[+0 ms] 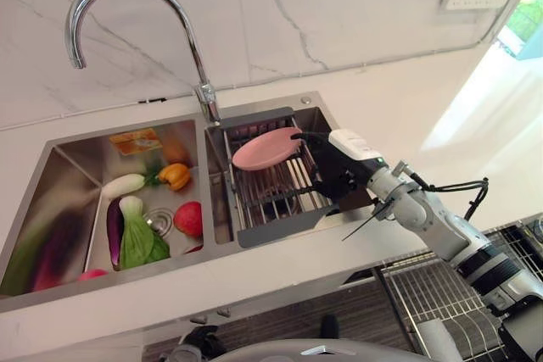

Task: Place the dishes in the dishwasher.

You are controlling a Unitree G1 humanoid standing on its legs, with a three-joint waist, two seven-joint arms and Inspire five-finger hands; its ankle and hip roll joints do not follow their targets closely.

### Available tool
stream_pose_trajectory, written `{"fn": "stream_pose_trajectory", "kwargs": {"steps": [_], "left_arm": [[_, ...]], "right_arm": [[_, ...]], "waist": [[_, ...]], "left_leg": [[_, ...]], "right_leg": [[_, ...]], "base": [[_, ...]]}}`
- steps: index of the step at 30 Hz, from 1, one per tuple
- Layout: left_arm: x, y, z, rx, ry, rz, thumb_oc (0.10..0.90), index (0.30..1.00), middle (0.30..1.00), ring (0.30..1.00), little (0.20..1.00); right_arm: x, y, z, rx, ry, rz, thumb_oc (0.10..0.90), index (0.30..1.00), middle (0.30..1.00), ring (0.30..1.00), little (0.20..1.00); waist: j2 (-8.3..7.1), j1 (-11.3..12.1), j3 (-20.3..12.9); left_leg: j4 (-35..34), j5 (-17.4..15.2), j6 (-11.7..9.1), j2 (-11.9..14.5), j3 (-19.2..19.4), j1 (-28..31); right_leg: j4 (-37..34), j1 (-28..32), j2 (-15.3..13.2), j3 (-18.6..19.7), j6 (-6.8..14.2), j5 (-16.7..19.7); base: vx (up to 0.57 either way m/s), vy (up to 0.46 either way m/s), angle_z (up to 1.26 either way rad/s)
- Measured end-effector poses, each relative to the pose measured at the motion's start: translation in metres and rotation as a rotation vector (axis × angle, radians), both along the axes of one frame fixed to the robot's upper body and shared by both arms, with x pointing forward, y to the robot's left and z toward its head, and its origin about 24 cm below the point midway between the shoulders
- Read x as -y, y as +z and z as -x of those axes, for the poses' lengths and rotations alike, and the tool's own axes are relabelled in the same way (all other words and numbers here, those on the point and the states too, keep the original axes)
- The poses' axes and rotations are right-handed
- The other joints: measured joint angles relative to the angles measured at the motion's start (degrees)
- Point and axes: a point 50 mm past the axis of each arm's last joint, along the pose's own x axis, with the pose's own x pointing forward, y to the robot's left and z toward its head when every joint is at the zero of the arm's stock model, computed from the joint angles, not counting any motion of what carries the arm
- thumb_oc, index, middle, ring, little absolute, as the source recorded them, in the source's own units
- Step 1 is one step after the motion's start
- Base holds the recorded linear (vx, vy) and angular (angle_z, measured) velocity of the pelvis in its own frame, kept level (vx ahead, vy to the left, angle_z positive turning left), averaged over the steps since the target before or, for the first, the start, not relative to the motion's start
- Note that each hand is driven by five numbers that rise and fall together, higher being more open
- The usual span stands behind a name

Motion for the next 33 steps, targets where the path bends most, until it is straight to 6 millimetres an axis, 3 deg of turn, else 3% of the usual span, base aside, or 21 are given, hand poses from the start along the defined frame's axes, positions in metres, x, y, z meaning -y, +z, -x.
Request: {"fn": "stream_pose_trajectory", "kwargs": {"steps": [11,25,28,32,33], "left_arm": [[-0.005,0.001,-0.001,0.003,0.001,-0.023,0.800,0.900,0.900,0.900,0.900],[-0.006,0.002,-0.002,0.013,-0.013,-0.065,0.800,0.900,0.900,0.900,0.900],[-0.007,0.002,-0.002,0.013,-0.012,-0.078,0.800,0.900,0.900,0.900,0.900],[-0.008,0.002,-0.003,0.019,-0.036,-0.090,0.800,0.900,0.900,0.900,0.900],[-0.008,0.002,-0.004,0.019,-0.036,-0.090,0.800,0.900,0.900,0.900,0.900]], "right_arm": [[-0.013,-0.007,-0.002,0.010,0.021,0.045,0.800,0.900,0.900,0.900,0.900],[-0.030,-0.015,-0.012,0.223,0.008,0.237,0.800,0.900,0.900,0.900,0.900],[-0.047,-0.031,-0.018,0.355,-0.038,0.320,0.800,0.900,0.900,0.900,0.900],[-0.045,-0.033,-0.019,0.402,-0.062,0.379,0.800,0.900,0.900,0.900,0.900],[-0.045,-0.034,-0.019,0.402,-0.063,0.382,0.685,0.728,0.728,0.728,0.728]], "waist": [[-1.46,0.04,-0.82],[-1.95,0.13,-1.42],[-2.20,-0.08,-1.86],[-2.37,0.53,-2.59],[-2.39,0.59,-2.63]], "left_leg": [[0.00,0.00,-0.01,-0.06,-0.11,-0.07],[0.00,0.19,-0.17,-0.01,-0.41,-0.44],[0.04,0.32,-0.35,0.14,-1.17,-0.57],[0.03,0.69,-0.34,0.05,-1.66,-1.34],[0.03,0.74,-0.34,0.04,-1.70,-1.34]], "right_leg": [[0.00,-0.01,-0.10,-0.09,0.00,0.01],[0.00,0.01,-0.12,-0.33,-0.03,0.10],[-0.01,0.27,-0.10,-1.12,-0.13,0.08],[-0.01,-0.22,-0.31,-1.58,-0.02,0.02],[-0.01,-0.22,-0.32,-1.61,-0.03,0.04]], "base": [[0.00,0.000,0.00],[0.00,0.000,0.00],[0.01,-0.002,0.09],[0.01,-0.002,0.09],[0.00,0.000,0.00]]}}
